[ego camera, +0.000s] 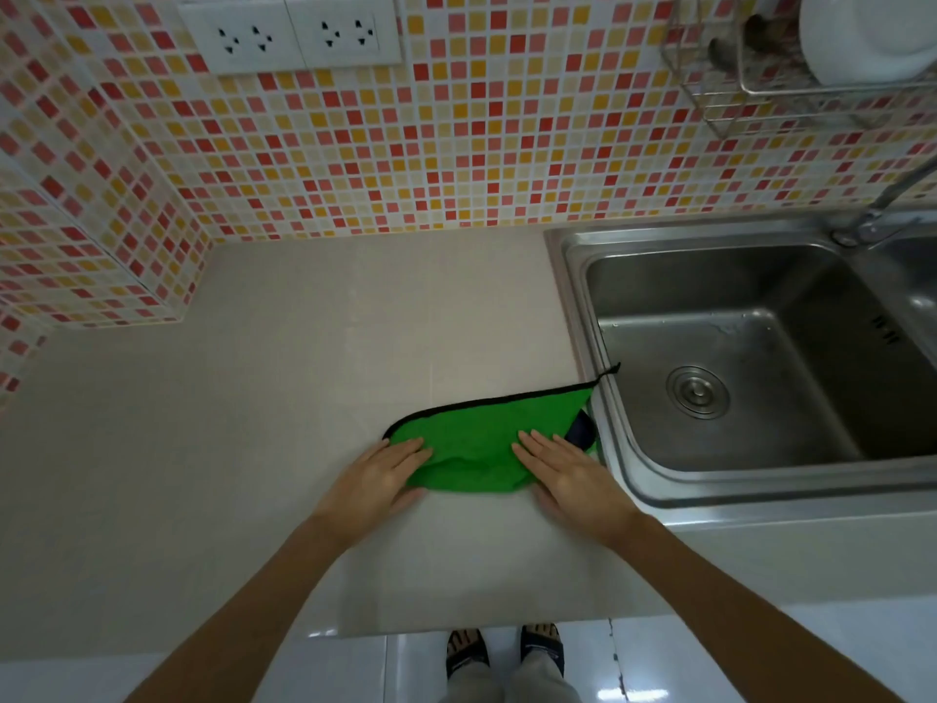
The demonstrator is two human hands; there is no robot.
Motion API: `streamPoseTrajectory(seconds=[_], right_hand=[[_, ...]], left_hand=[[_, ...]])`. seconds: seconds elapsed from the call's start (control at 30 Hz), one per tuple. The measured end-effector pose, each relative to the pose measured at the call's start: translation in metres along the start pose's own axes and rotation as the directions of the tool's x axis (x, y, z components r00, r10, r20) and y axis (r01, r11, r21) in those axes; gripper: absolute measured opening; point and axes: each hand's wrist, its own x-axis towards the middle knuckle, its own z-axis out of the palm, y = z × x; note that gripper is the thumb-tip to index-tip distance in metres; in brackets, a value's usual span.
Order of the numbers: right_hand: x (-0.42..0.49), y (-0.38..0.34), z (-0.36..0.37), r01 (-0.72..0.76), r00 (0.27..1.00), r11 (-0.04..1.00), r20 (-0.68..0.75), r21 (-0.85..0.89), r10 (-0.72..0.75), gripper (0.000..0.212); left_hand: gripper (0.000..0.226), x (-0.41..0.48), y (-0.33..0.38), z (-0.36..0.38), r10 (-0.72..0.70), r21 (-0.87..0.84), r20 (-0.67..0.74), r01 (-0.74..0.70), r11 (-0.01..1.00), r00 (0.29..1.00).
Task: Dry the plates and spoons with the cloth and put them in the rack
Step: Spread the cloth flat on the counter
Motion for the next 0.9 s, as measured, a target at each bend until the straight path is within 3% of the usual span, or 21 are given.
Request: streamPoseTrajectory(seconds=[0.07, 0.2, 0.37, 0.43, 0.5, 0.57, 0.63, 0.7, 0.8, 0.9], right_hand=[[-0.009, -0.003, 0.003, -0.085, 0.995, 0.996, 0.056, 0.019, 0.084, 0.052], [-0.006, 0.002, -0.004, -0.236, 0.962, 0.969, 0.123, -0.078, 0.244, 0.069], [-0.008, 0.001, -0.002, -0.283, 0.942, 0.959, 0.191, 0.004, 0.277, 0.073], [-0.009, 0.006, -0.001, -0.238, 0.968, 0.966, 0.104, 0.103, 0.228, 0.075], [-0.011, 0.008, -0.006, -0.283, 0.958, 0.935, 0.028, 0.213, 0.284, 0.071], [-0.016, 0.013, -0.013, -0.349, 0.913, 0.896, -0.117, 0.274, 0.391, 0.062], [-0.021, 0.021, -0.018, -0.408, 0.852, 0.849, -0.194, 0.335, 0.486, 0.056], [-0.027, 0.028, -0.018, -0.453, 0.798, 0.798, -0.218, 0.396, 0.561, 0.055], [-0.033, 0.036, -0.016, -0.517, 0.719, 0.730, -0.236, 0.448, 0.654, 0.054], [-0.037, 0.036, -0.014, -0.513, 0.744, 0.762, -0.238, 0.396, 0.625, 0.052]], left_hand=[[0.062, -0.007, -0.002, 0.004, -0.081, -0.008, 0.046, 0.082, 0.997, 0.996], [0.040, -0.004, -0.014, 0.010, -0.043, 0.100, -0.083, 0.051, 0.994, 0.996], [0.043, 0.025, -0.015, -0.018, -0.052, 0.025, -0.239, 0.060, 0.998, 0.970], [0.049, 0.047, -0.007, -0.035, 0.002, 0.059, -0.300, 0.016, 0.998, 0.954], [0.044, 0.072, 0.006, -0.053, 0.102, 0.106, -0.329, -0.071, 0.992, 0.939], [0.026, 0.098, 0.023, -0.061, 0.227, 0.122, -0.357, -0.196, 0.973, 0.906], [0.026, 0.123, 0.051, -0.062, 0.327, 0.117, -0.359, -0.305, 0.945, 0.874], [0.034, 0.141, 0.080, -0.051, 0.332, 0.111, -0.296, -0.312, 0.943, 0.896], [0.057, 0.142, 0.112, -0.022, 0.062, 0.066, 0.062, -0.066, 0.996, 0.996], [0.073, 0.120, 0.125, 0.012, -0.136, 0.040, 0.314, 0.131, 0.991, 0.940]])
